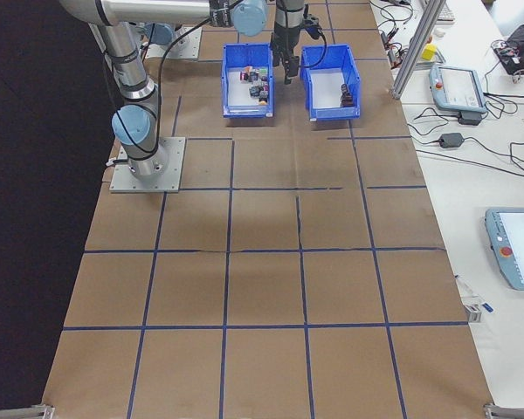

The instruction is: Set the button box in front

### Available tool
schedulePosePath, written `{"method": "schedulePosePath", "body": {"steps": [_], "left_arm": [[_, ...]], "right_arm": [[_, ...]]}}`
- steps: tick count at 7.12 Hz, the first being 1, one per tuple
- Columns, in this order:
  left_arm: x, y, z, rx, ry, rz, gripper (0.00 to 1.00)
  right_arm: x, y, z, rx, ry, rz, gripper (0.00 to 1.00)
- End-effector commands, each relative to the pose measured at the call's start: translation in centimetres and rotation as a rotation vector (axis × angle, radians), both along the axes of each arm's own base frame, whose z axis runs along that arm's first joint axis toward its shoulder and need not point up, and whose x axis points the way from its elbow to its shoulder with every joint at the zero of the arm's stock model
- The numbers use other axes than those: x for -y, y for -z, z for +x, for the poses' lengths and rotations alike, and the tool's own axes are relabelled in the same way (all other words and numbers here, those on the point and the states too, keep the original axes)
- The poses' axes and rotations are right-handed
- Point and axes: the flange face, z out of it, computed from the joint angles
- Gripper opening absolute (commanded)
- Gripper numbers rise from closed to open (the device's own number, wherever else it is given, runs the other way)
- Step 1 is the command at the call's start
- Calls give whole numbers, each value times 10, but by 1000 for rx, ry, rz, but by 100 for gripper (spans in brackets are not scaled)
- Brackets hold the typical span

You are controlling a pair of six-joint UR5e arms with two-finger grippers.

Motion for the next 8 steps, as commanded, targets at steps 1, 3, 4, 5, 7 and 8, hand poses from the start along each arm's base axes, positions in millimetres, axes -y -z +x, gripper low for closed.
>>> {"method": "schedulePosePath", "body": {"steps": [1,3,4,5,7,8], "left_arm": [[-49,28,-21,4,-327,50,99],[-88,55,-65,40,-589,95,99],[-104,65,-86,19,-624,123,99],[-119,83,-106,-58,-719,178,99],[-139,127,-122,-133,-822,107,99],[-146,137,-124,-135,-815,102,99]], "right_arm": [[37,14,11,7,-251,-67,100],[52,26,26,15,-554,-46,100],[63,20,46,12,-615,-63,100],[76,20,71,11,-655,-72,100],[99,36,125,19,-738,-54,100],[99,44,157,19,-790,-51,100]]}}
